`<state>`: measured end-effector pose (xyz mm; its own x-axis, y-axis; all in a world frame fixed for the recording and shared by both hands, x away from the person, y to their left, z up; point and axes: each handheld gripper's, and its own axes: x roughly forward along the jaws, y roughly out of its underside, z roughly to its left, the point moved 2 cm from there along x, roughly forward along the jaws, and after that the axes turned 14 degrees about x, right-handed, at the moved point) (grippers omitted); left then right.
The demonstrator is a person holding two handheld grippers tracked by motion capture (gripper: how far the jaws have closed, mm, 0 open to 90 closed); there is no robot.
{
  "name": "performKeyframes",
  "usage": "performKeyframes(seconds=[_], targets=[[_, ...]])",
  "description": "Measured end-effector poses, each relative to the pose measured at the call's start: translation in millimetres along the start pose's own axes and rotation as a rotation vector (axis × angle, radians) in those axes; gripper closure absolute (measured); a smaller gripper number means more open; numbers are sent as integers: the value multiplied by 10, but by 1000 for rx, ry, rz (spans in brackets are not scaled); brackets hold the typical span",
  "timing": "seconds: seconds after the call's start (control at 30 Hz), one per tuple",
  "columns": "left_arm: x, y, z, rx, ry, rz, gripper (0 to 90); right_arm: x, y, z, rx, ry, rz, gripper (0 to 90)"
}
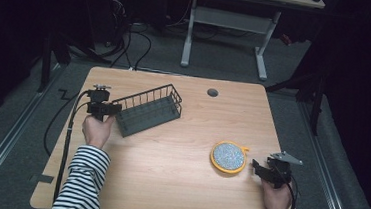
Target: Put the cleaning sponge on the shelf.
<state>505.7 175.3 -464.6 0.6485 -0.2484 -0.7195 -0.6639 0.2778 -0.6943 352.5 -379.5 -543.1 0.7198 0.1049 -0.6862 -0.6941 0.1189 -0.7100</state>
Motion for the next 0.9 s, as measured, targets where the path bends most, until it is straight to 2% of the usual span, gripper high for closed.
performKeyframes(seconds=[0.13, 0.2, 0.3, 0.4, 0.6, 0.8, 0.9], targets=[[54, -54, -69, 9, 10, 3, 622, 0, 0, 0, 0, 0, 0, 363], [79, -68, -96, -6, 28, -6, 623, 0, 0, 0, 0, 0, 0, 362], [115, -73, -133, -8, 36, 0, 626, 0, 0, 0, 0, -1, 0, 361], [159, -84, -188, 13, 36, 22, 626, 1, 0, 0, -1, -1, 1, 359], [222, -161, -334, 43, 54, 22, 632, 1, 0, 0, -1, -2, 0, 358], [299, -209, -487, 60, 74, 14, 639, 1, 0, 1, -1, -3, 0, 358], [327, -227, -548, 55, 89, 3, 636, 1, 0, 1, -2, -2, 0, 357]])
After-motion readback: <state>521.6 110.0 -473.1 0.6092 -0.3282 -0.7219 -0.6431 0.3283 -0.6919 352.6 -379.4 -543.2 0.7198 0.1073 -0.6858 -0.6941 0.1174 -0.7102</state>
